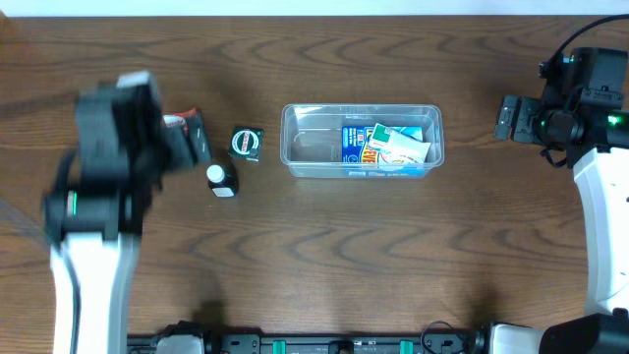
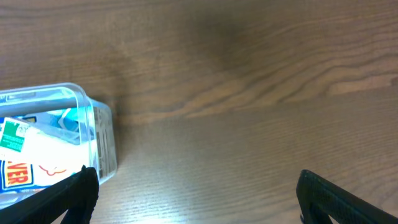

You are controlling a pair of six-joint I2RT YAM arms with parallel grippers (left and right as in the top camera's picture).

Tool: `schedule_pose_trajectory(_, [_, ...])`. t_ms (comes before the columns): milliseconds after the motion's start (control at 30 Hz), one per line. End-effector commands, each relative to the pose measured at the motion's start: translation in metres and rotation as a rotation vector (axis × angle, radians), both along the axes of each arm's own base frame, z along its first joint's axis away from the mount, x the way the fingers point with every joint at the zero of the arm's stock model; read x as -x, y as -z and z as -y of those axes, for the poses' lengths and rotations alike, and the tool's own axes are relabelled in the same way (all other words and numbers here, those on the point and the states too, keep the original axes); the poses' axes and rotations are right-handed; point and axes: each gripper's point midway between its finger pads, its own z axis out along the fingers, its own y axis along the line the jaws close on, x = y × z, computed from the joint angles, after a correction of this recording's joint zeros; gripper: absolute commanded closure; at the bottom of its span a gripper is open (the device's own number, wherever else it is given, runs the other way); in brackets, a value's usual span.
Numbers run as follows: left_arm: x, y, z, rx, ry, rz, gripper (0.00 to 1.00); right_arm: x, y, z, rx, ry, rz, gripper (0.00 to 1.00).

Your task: Pack container

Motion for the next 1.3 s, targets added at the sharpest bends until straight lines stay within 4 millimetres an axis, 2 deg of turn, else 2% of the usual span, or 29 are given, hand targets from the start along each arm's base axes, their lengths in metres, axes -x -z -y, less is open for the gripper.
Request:
schedule_pose_trajectory(0, [-0.036,0.018,-0.004,-0.056,0.04,-0.094,0.02,-0.001,-0.008,0.003,-0.001,0.019,0.022,0.01])
schedule_pose_trajectory(100, [-0.057,0.044,-0.009,-0.066,0.034,-0.151,0.02,-0.001,-0.008,0.003,-0.001,0.019,0.022,0.01])
schedule_pose_trajectory(200, [-0.068,0.074,-0.017,-0.05,-0.002,-0.219,0.02,-0.001,-0.008,0.003,-0.001,0.019,0.022,0.01])
schedule_pose_trajectory(367, [-0.077,0.116,-0.04,0.008,-0.124,-0.312,0.02,-0.001,-0.008,0.003,-0.001,0.019,0.022,0.01])
schedule_pose_trajectory(600, [-0.09,0.16,-0.06,0.061,-0.244,-0.378,0.02,-0.001,-0.008,0.003,-0.001,0.019,0.022,0.01])
schedule_pose_trajectory(867, [-0.092,0.223,-0.053,0.126,-0.229,-0.526,0.02,-0.001,-0.008,0.003,-0.001,0.019,0.022,0.01])
schedule_pose_trajectory(967, [-0.093,0.227,-0.052,0.133,-0.228,-0.576,0.02,-0.001,-0.008,0.003,-0.001,0.019,0.022,0.01])
schedule_pose_trajectory(1167, [-0.104,0.207,-0.054,0.131,-0.223,-0.623,0.02,-0.001,-0.008,0.003,-0.001,0.019,0.022,0.01])
schedule_pose_trajectory(1267, [-0.107,0.205,-0.054,0.128,-0.212,-0.639,0.02,-0.001,-0.008,0.003,-0.001,0.019,0.022,0.01])
